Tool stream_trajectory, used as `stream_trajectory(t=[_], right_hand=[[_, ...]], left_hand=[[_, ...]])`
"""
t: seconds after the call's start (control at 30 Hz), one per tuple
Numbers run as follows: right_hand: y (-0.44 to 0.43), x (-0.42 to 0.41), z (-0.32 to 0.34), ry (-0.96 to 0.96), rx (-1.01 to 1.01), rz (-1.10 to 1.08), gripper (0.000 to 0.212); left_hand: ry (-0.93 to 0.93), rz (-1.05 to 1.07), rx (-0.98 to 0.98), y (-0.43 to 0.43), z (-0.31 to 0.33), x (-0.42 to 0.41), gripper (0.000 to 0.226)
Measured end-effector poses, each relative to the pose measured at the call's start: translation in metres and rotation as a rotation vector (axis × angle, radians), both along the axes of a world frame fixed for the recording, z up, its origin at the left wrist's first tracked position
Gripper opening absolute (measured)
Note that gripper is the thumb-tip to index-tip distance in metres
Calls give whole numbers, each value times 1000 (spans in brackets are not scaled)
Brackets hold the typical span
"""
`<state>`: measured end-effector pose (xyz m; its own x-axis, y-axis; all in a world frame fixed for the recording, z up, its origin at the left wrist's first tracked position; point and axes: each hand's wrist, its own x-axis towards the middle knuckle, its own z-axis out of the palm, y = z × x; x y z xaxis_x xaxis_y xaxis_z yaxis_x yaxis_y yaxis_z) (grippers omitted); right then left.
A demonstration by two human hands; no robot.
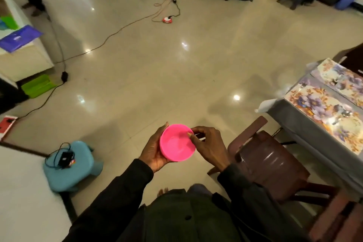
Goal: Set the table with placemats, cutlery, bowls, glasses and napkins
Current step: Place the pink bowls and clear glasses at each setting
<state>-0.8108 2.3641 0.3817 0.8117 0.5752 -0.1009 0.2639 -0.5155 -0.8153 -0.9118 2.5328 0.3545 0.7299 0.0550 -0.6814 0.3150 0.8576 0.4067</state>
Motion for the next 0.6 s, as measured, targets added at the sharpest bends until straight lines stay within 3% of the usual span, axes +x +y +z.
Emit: stream_trajectory(t=[0.2, 0.6], right_hand=[[17, 64, -3, 12, -19, -144, 22], [24, 252, -7, 33, 41, -342, 20]], left_hand=[[30, -134, -35, 31, -5, 88, 65], [46, -287, 38, 45, 6, 312, 51]])
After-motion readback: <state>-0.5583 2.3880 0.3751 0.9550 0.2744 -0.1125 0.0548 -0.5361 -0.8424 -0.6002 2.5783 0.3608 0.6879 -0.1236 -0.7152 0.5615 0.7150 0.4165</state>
